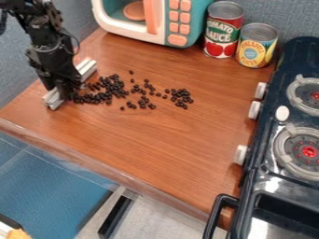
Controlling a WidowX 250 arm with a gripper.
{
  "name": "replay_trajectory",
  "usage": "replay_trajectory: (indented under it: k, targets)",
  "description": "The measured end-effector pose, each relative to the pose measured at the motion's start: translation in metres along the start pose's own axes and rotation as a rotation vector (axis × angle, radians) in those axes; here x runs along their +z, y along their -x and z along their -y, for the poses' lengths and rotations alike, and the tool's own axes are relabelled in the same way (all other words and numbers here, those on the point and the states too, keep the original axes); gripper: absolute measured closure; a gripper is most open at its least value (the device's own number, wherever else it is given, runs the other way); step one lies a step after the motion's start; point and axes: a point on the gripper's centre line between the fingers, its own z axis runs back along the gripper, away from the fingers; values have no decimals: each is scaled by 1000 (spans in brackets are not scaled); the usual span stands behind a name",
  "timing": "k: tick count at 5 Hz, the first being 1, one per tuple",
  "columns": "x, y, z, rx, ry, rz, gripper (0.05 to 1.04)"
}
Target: Sweep into pile
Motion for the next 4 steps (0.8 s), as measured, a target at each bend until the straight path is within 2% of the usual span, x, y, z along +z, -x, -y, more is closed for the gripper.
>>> replay_trajectory:
  k: [2,4]
  targets:
    - [2,-18,38,-27,59,43,732]
    - [5,-24,73,-17,95,69,732]
